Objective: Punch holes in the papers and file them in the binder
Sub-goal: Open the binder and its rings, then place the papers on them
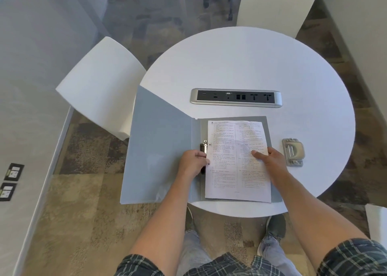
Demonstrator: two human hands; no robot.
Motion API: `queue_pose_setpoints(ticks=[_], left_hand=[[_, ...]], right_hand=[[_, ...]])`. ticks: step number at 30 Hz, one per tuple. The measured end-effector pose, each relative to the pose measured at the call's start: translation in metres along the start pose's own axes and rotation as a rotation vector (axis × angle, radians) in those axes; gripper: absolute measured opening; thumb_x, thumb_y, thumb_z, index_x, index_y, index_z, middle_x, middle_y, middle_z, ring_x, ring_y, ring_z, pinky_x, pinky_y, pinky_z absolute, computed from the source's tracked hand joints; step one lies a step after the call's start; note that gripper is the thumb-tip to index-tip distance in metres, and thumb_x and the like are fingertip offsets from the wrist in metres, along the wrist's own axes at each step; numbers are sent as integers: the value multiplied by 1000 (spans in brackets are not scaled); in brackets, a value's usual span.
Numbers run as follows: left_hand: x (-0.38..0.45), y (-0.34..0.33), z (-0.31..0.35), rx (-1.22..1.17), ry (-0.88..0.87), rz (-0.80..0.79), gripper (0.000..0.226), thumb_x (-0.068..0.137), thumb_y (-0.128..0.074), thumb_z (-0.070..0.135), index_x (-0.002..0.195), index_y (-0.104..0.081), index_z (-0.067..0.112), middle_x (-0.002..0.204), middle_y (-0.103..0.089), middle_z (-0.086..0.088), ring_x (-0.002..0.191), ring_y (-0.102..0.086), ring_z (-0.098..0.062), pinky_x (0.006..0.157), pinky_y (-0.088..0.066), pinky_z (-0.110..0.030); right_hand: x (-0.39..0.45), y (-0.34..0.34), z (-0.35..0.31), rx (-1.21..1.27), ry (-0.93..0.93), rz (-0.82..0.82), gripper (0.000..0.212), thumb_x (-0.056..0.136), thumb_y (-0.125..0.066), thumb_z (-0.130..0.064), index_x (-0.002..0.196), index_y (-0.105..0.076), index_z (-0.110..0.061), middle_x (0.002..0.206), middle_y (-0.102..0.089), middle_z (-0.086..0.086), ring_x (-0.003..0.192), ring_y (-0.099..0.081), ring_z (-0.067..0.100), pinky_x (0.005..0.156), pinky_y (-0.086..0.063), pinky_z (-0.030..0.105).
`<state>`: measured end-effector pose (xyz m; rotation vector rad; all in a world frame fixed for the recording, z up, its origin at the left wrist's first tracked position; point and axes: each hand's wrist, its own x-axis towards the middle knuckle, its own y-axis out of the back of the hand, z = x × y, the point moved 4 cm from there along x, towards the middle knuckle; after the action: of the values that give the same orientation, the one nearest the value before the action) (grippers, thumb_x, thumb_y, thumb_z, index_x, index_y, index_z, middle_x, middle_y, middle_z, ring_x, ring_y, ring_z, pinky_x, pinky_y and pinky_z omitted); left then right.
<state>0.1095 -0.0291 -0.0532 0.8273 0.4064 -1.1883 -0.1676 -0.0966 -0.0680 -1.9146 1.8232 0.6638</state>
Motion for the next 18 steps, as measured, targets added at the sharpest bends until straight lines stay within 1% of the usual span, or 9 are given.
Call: queue_pose_setpoints(ticks=[2, 4, 8, 10, 12, 14, 18], left_hand=[[-3, 3, -2, 4, -27, 44, 22, 72, -82, 7, 88, -74, 20, 80, -75, 1, 78, -71, -22, 73, -58, -34], [-7, 4, -1, 61, -40, 63, 20, 72, -82, 8, 83, -74, 22, 74, -72, 4, 72, -69, -19, 71, -57, -32], [-11, 3, -1, 196, -53, 93, 10, 76, -84, 16, 80, -77, 22, 81, -75, 7, 78, -71, -13, 70, -59, -28], [-12, 2, -3, 204, -37, 92, 6, 78, -84, 19, 82, -79, 20, 82, -75, 8, 76, -70, -11, 64, -55, -25], [-12, 0, -4, 201, -11, 88, 4, 80, -83, 19, 81, -79, 17, 80, -75, 4, 71, -66, -12, 61, -52, -24], [-10, 0, -4, 170, 23, 66, 6, 80, -83, 17, 77, -78, 14, 80, -76, -3, 69, -64, -15, 64, -53, -27], [-6, -2, -3, 138, 70, -32, 14, 74, -88, 13, 69, -74, 14, 88, -75, -5, 82, -66, -18, 77, -52, -28]], right_hand=[[-1, 0, -1, -8, 7, -1, 25, 87, -80, -12, 112, -75, -11, 95, -82, 0, 79, -80, 18, 58, -60, 24], [-1, 0, -1, -9, 5, -5, 27, 87, -81, -13, 113, -75, -11, 96, -82, 1, 79, -80, 18, 58, -60, 24], [0, 1, 0, -24, 1, -4, 28, 87, -82, -16, 114, -74, -12, 98, -81, 1, 83, -80, 21, 60, -60, 26], [0, 1, 1, -14, 6, -9, 28, 87, -82, -16, 114, -74, -11, 99, -81, 2, 83, -80, 21, 62, -61, 27], [0, 3, 3, -15, -1, -10, 29, 87, -82, -17, 114, -72, -9, 101, -81, 4, 86, -80, 24, 67, -62, 33], [0, 5, 3, -21, -3, -15, 29, 87, -81, -16, 114, -72, -9, 102, -81, 5, 88, -79, 27, 72, -62, 36], [-3, 11, 3, -19, 7, -31, 27, 88, -79, -11, 113, -71, -10, 99, -81, 2, 85, -80, 25, 65, -62, 33]])
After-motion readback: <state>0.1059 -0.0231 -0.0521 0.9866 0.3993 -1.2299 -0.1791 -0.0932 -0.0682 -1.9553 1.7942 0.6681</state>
